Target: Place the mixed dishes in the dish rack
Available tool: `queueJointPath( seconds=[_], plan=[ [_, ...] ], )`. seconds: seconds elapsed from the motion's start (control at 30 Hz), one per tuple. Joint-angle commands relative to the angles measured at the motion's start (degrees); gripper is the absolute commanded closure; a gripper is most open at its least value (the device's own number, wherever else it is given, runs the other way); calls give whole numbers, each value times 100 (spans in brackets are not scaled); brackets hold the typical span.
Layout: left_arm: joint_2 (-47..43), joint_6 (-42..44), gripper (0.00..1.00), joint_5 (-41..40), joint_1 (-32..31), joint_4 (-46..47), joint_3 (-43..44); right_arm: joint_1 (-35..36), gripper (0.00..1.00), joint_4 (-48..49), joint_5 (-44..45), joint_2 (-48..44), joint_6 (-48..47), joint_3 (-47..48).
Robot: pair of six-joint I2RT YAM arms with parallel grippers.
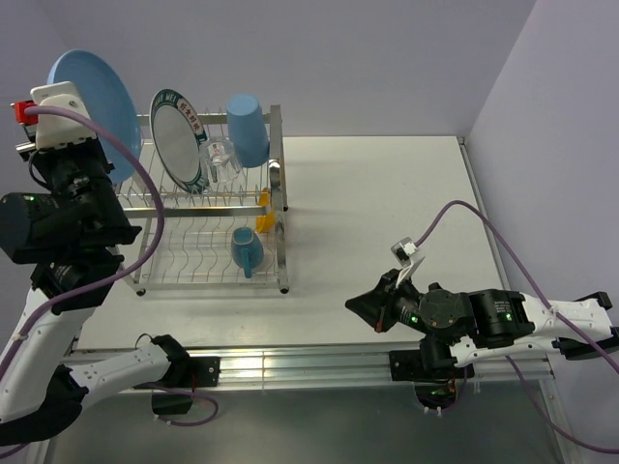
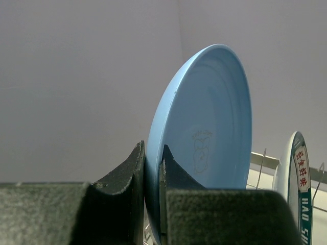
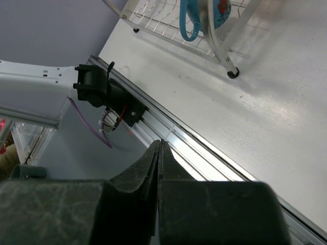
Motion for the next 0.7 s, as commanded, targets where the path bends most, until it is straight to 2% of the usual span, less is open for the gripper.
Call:
queueJointPath(
  seconds=[0.0, 0.23, 0.67],
  plan=[
    [-1, -911, 100, 553, 263, -1058, 123, -19, 100, 156, 41, -81, 86, 25],
    [219, -1940, 100, 1168, 860, -2410, 150, -19, 100, 182, 41, -204, 112, -72],
    [632, -3478, 100, 1626, 1564, -3607, 220, -19, 100, 147, 93, -362, 227, -274]
  ],
)
